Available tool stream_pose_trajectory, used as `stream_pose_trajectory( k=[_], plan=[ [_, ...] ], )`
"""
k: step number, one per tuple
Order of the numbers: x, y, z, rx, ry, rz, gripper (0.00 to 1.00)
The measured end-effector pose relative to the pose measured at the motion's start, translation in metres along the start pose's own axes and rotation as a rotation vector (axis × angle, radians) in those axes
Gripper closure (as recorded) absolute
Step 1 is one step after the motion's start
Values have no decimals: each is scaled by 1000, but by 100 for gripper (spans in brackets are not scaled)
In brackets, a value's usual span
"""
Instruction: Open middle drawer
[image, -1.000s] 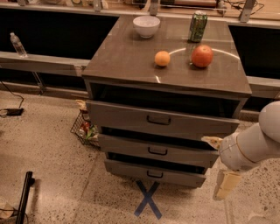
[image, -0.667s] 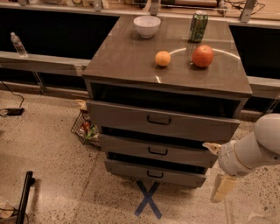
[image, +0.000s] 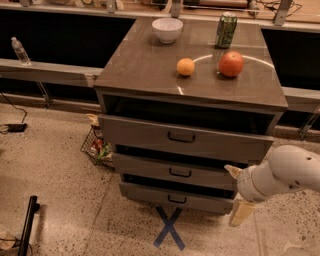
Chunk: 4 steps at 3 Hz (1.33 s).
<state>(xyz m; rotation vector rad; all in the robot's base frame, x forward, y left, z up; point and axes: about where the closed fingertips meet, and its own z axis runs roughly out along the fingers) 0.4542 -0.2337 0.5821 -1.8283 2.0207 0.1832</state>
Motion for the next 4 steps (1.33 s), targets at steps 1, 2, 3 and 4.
stream_pose_trajectory(
  k=[1, 2, 3, 4],
  plan=[
    [10, -11, 35, -21, 9, -60, 0],
    [27, -23, 72, -31, -7, -98, 0],
    [36, -48, 97, 9, -39, -108, 0],
    [40, -76, 107, 66, -63, -113, 0]
  ],
)
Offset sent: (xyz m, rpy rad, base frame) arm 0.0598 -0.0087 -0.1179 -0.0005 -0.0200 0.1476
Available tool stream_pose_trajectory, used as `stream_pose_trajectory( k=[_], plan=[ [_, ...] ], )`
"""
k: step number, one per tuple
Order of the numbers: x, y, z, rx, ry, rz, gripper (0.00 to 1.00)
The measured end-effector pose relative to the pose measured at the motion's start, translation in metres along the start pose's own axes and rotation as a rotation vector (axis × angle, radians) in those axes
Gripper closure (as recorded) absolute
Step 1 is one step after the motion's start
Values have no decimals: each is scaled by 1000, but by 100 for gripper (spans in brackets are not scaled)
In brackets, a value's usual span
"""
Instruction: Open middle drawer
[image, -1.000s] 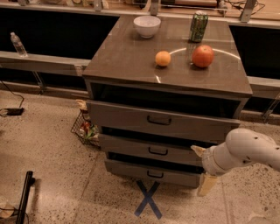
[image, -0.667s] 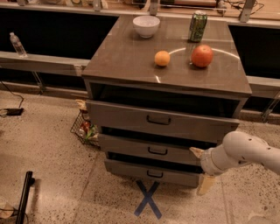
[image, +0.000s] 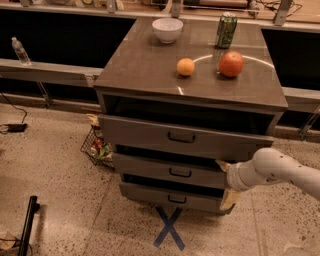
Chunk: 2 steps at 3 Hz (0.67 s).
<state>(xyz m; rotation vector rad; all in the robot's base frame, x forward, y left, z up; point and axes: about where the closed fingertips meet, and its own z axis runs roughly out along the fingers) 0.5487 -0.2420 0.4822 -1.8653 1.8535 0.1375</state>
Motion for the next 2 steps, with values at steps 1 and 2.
stream_pose_trajectory(
  k=[1, 2],
  plan=[
    [11, -11, 14, 19, 5, 6, 0],
    [21, -9, 30, 8, 18, 17, 0]
  ],
)
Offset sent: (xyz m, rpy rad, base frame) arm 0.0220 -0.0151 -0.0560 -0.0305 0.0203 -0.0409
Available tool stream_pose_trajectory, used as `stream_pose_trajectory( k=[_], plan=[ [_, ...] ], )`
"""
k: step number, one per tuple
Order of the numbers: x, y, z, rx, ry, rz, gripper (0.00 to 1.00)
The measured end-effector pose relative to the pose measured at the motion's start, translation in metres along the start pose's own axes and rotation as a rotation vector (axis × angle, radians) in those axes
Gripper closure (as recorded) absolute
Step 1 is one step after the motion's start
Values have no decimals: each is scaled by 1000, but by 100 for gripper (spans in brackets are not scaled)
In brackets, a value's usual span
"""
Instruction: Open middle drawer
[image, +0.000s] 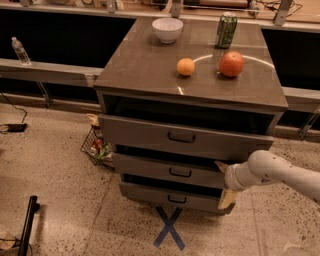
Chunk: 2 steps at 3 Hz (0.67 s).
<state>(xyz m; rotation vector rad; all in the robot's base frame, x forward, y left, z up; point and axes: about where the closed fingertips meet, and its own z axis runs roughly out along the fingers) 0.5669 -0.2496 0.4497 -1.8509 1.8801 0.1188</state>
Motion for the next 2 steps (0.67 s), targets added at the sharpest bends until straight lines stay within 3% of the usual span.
stream_pose_trajectory(
  k=[1, 2],
  plan=[
    [8, 0, 13, -8, 5, 13, 0],
    [11, 0, 21, -12, -8, 15, 18]
  ],
)
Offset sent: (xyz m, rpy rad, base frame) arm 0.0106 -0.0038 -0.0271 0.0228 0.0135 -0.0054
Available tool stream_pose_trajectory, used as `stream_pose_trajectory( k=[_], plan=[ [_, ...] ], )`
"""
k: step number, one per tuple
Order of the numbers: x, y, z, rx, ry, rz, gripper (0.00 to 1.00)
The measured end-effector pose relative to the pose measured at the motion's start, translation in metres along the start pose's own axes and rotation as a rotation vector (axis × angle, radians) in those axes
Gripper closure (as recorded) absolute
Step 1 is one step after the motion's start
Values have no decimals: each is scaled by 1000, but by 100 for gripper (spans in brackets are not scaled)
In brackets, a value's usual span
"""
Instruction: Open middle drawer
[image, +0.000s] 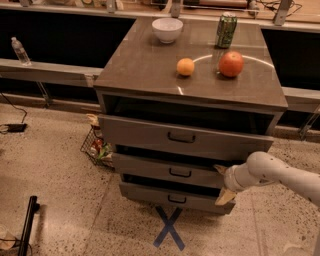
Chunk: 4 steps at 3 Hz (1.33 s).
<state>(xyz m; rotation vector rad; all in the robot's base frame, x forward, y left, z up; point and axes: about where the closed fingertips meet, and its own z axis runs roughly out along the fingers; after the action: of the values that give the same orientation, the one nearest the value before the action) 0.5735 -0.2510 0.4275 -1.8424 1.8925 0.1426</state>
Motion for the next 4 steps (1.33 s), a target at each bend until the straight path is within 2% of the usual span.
stream_pose_trajectory(
  k=[1, 2, 3, 4],
  plan=[
    [-4, 1, 4, -24, -48, -5, 41],
    [-26, 17, -7, -79, -116, -45, 64],
    [-26, 17, -7, -79, -116, -45, 87],
    [-46, 27, -35, -77, -105, -71, 87]
  ],
)
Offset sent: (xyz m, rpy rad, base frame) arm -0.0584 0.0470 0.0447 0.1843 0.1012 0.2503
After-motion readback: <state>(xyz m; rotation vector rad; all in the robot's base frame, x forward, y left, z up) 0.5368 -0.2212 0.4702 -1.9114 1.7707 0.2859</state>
